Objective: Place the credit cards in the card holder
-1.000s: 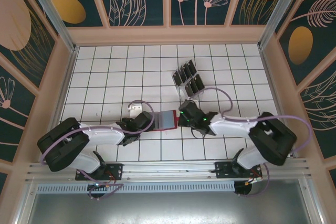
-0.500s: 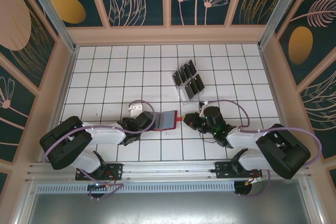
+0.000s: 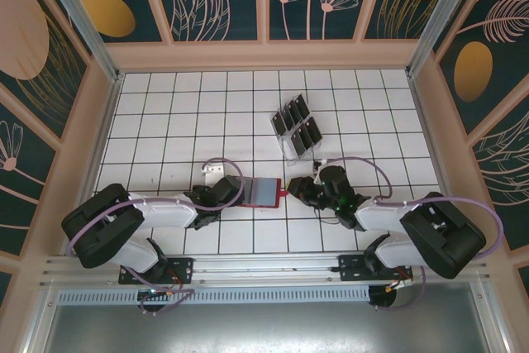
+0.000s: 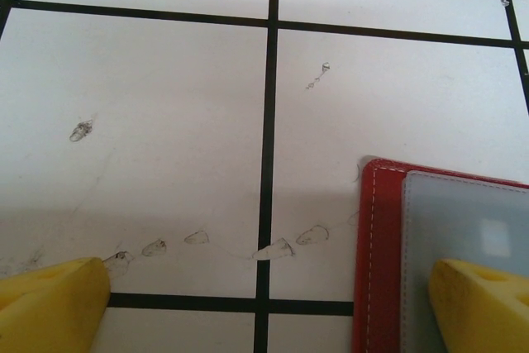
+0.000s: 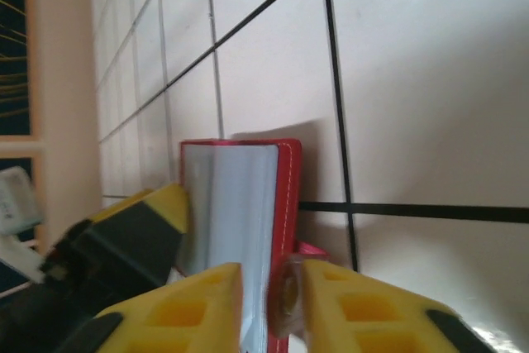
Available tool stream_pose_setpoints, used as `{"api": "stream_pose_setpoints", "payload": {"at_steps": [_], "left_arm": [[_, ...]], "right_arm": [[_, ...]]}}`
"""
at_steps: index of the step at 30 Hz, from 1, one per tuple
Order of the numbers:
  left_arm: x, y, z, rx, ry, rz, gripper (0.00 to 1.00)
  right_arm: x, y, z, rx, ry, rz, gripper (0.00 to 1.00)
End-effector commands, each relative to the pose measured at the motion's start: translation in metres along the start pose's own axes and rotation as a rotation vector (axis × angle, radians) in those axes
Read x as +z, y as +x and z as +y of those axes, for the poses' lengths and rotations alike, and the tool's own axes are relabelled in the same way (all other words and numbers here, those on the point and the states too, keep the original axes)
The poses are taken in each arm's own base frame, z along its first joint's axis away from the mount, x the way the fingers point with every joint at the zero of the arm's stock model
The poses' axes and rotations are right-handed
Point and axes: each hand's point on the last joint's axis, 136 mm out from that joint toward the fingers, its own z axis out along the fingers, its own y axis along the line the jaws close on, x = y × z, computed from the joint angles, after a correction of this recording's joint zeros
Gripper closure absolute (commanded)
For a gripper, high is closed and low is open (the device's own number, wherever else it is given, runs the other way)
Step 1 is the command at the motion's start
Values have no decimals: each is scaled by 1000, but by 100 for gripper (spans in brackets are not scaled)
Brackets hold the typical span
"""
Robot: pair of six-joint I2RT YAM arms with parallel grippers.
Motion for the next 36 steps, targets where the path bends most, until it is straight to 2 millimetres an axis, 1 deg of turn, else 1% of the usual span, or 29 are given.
{"api": "stream_pose_setpoints", "payload": {"at_steps": [1, 3, 7, 10, 12, 14, 17, 21, 24, 26, 29, 33, 36], "left_arm": [[-1, 31, 25, 53, -56, 111, 1], [-3, 30, 25, 41, -50, 107, 2], [-6, 31, 27, 17, -39, 106, 1], [-8, 35, 31, 3, -38, 112, 1], [-9, 36, 32, -6, -32, 112, 2], [-12, 33, 31, -18, -19, 103, 2], [-18, 22, 25, -29, 4, 76, 1], [-27, 0, 14, -32, 28, 30, 1], [-32, -15, 6, -28, 41, -2, 2], [-33, -23, 1, -18, 41, -17, 1], [-33, -30, -1, 7, 27, -29, 1], [-30, -37, 2, 6, 9, -34, 2], [-25, -44, 10, -21, 5, -30, 2]], "right_arm": [[-3, -13, -4, -40, 86, -42, 67], [-5, -18, -2, -58, 109, -51, 63], [-8, -27, 8, -93, 132, -70, 59], [-15, -40, 25, -129, 133, -103, 59], [-22, -51, 39, -167, 141, -132, 58], [-27, -65, 53, -224, 172, -157, 58], [-29, -85, 69, -311, 234, -176, 58], [-27, -117, 79, -401, 333, -205, 58], [-19, -137, 79, -431, 375, -187, 58], [-8, -148, 78, -451, 397, -157, 58], [9, -163, 84, -494, 427, -126, 58], [34, -177, 89, -535, 455, -88, 59], [55, -186, 86, -554, 489, -55, 59]]}}
